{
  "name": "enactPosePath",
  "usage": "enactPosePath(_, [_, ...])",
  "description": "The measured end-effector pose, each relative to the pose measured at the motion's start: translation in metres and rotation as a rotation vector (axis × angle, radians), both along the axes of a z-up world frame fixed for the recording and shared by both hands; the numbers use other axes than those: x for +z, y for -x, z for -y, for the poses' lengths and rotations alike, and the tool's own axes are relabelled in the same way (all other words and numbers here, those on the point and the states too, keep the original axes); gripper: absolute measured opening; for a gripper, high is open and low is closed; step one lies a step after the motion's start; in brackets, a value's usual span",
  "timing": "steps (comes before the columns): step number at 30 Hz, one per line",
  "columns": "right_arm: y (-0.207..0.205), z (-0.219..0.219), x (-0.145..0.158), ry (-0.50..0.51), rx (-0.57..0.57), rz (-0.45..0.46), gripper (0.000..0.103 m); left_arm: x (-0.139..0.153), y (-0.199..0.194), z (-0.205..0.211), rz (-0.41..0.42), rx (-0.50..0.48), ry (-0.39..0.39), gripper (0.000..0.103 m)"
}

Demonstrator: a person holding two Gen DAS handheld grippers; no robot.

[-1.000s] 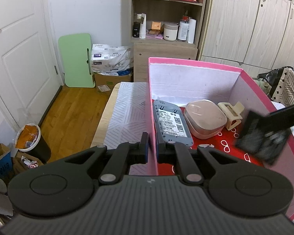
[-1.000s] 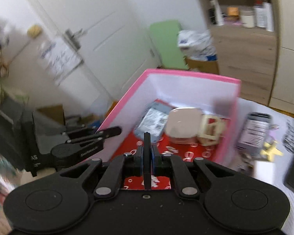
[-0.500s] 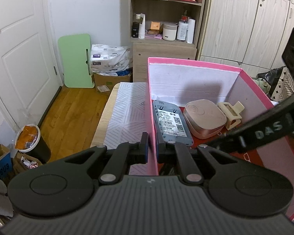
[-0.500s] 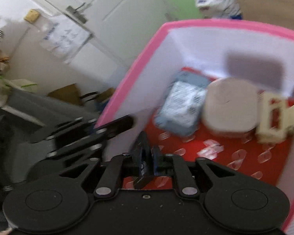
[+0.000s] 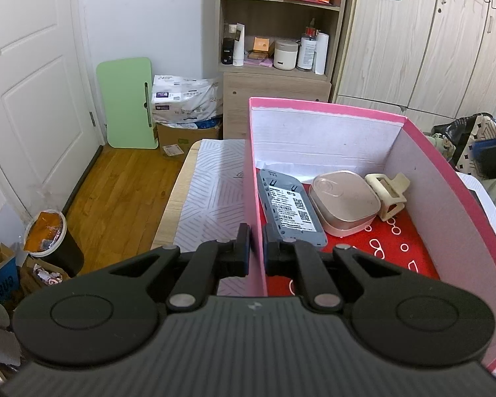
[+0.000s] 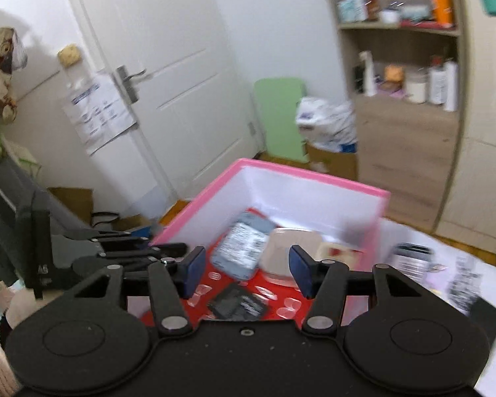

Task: Organize rigid objects
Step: 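Drop the black battery into the pink box with the right gripper, then move the right gripper to the black phone and grasp it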

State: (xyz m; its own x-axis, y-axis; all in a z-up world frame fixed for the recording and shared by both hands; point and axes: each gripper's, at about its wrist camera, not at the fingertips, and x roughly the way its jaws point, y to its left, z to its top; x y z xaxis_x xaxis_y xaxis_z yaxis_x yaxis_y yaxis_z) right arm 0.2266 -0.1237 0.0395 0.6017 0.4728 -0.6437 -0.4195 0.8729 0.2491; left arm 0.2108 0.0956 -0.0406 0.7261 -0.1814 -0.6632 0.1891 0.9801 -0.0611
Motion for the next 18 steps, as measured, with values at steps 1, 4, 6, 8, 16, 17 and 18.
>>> enactPosePath(1, [0.008, 0.012, 0.002, 0.010, -0.026, 0.011, 0.061, 0.000, 0.000, 0.000, 0.000, 0.000, -0.001, 0.007])
enactPosePath(4, [0.026, 0.044, 0.003, 0.036, -0.101, 0.027, 0.061, 0.000, 0.001, 0.001, 0.000, 0.000, -0.010, 0.007])
enactPosePath(6, [0.038, 0.068, -0.002, 0.044, -0.162, 0.031, 0.061, 0.001, 0.002, 0.004, 0.007, -0.008, -0.027, 0.007])
enactPosePath(8, [0.050, 0.092, -0.011, 0.050, -0.228, 0.031, 0.061, 0.001, 0.002, 0.002, 0.008, -0.006, -0.020, 0.007])
enactPosePath(16, [0.070, 0.141, -0.059, 0.140, -0.430, 0.016, 0.066, 0.002, 0.003, 0.006, 0.014, -0.008, -0.042, 0.007])
enactPosePath(17, [0.068, 0.144, -0.066, 0.149, -0.449, 0.019, 0.069, 0.002, 0.003, 0.006, 0.014, -0.007, -0.044, 0.007])
enactPosePath(18, [0.065, 0.147, -0.073, 0.154, -0.463, 0.022, 0.073, 0.002, 0.003, 0.006, 0.014, -0.006, -0.045, 0.007])
